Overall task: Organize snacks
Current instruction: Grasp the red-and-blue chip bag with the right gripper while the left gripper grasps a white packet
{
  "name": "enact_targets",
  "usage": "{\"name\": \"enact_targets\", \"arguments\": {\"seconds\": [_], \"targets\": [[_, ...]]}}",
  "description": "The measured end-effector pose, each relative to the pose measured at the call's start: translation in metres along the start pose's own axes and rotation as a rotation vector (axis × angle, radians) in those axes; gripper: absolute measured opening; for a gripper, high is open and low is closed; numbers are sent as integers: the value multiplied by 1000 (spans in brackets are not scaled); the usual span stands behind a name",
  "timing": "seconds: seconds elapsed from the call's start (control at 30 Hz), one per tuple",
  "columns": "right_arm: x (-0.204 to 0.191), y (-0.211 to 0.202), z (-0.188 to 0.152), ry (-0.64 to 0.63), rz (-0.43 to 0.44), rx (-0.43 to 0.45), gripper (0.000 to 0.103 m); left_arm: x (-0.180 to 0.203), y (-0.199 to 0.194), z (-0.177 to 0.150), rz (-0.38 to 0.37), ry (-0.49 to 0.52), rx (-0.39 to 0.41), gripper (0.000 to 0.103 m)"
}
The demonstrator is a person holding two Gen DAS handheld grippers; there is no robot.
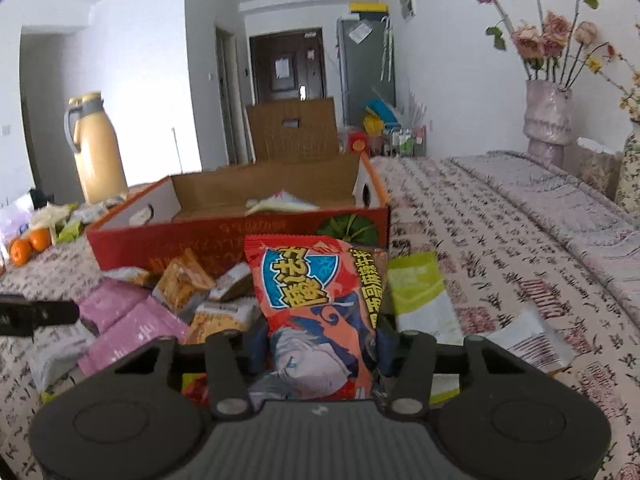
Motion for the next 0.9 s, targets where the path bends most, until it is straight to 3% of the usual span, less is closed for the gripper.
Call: {"name": "enact_targets", "arguments": {"seconds": [0.37,0.77,0.9], "targets": [[13,-13,5,28,-25,41,49,-17,0,-10,39,45,-37,103],[12,-17,3,27,-29,43,50,-13,12,-30,-7,84,-111,103],[12,-17,2,26,-31,39,50,-15,15,-32,-18,64,-121,90]]}}
Point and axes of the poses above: each gripper's, at about its wrist camera, not at the fingertips, and y roughly the way its jaws point, x to its right, z to its top, the point moved 8 cm from there along y, roughly the way its jaws point, and after that the axes turned 4 degrees about -z, right-handed, at the moved point
